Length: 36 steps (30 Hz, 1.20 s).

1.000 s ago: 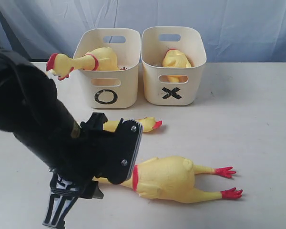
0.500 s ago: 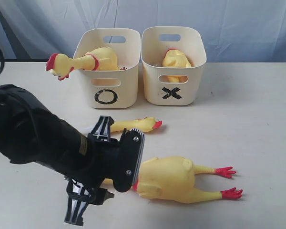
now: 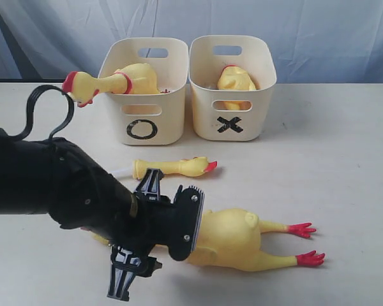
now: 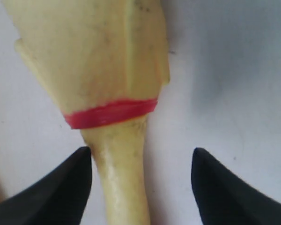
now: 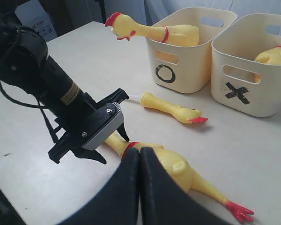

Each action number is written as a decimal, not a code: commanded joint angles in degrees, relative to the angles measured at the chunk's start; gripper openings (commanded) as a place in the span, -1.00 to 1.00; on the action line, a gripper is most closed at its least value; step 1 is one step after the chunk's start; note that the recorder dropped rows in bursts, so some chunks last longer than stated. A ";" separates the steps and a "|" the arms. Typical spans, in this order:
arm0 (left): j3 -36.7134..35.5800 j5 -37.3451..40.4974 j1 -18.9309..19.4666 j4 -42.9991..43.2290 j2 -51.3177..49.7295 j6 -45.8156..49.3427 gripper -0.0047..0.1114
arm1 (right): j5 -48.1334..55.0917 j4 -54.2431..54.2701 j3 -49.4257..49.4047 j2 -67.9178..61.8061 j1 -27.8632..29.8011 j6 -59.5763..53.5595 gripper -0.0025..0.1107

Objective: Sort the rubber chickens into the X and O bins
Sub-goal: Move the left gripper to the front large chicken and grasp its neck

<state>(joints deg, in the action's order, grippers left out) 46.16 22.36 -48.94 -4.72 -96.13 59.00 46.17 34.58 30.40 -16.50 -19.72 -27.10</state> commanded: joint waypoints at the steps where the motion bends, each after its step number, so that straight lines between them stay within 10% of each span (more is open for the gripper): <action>1: -0.14 -2.93 1.60 -0.74 -1.49 -0.07 0.09 | -0.31 0.05 -0.37 0.34 0.29 -0.08 -0.97; 24: -0.14 -3.73 5.44 -0.05 -3.59 -0.07 0.09 | -0.31 0.05 -0.37 0.34 0.29 -0.08 -0.97; 36: -0.14 -4.33 5.44 -1.16 -3.59 -0.07 -0.40 | -0.31 0.05 -0.37 0.34 0.29 -0.08 -0.97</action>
<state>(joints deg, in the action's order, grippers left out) 46.16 18.65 -43.57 -4.70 -99.57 59.00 46.17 34.58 30.40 -16.50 -19.72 -27.10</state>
